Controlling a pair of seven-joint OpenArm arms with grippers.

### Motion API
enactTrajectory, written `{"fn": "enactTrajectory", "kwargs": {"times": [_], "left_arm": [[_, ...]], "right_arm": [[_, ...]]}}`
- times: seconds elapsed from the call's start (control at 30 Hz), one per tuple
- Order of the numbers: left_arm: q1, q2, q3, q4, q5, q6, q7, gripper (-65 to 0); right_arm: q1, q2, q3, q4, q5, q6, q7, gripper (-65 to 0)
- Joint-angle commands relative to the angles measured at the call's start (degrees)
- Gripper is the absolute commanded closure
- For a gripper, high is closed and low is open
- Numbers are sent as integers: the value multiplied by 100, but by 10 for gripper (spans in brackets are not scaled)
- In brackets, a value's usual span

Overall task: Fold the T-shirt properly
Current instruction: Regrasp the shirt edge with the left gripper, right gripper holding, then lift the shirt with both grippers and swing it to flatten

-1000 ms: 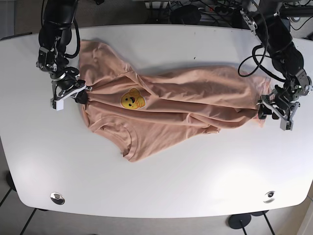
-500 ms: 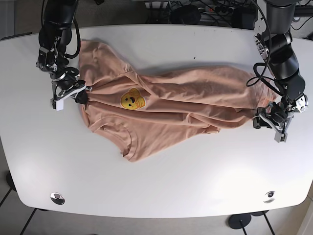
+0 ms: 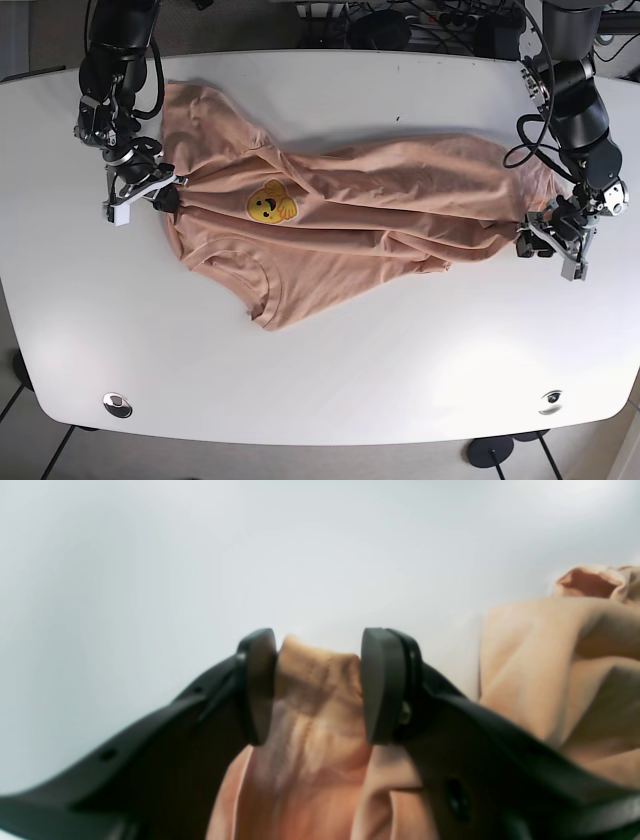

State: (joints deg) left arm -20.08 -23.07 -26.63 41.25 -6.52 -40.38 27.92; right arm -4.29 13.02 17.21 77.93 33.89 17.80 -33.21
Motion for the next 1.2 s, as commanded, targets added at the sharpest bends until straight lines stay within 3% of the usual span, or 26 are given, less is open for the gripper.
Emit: {"fn": "enactTrajectory", "kwargs": {"times": [0.03, 0.07, 0.1, 0.27, 0.4, 0.63, 0.77, 0.83, 0.97, 1.2], "left_arm": [[148, -18, 22, -51, 428, 38, 702, -117], [175, -18, 39, -51, 428, 38, 702, -36], [201, -18, 39, -51, 428, 38, 702, 0], [227, -1, -233, 670, 411, 38, 606, 0], [359, 26, -269, 1646, 402, 38, 658, 0], [95, 580, -638, 4415, 384, 38, 2179, 0], [-634, 659, -638, 5233, 384, 38, 3120, 0], [-1223, 641, -638, 5268, 393, 38, 3375, 0], [-2436, 518, -444, 4855, 411, 38, 3639, 0], [-4142, 122, -409, 3598, 411, 38, 3621, 0]], "right_arm": [[38, 65, 33, 88, 0, -26, -6, -19], [38, 65, 33, 88, 0, -26, -6, -19], [38, 65, 33, 88, 0, -26, -6, -19], [38, 65, 33, 176, 0, -26, -6, -19], [-208, 65, 50, 906, 0, -62, -6, -19], [-305, 136, 296, 2268, 0, -70, -112, -19], [311, 118, 815, 2664, -9, -44, -903, -19], [917, 162, 885, 2638, -26, -35, -1255, -19], [2016, 558, 885, 2611, -26, -62, -1659, -19], [3546, 1129, 885, 2330, -9, -62, -2081, -19]]}}
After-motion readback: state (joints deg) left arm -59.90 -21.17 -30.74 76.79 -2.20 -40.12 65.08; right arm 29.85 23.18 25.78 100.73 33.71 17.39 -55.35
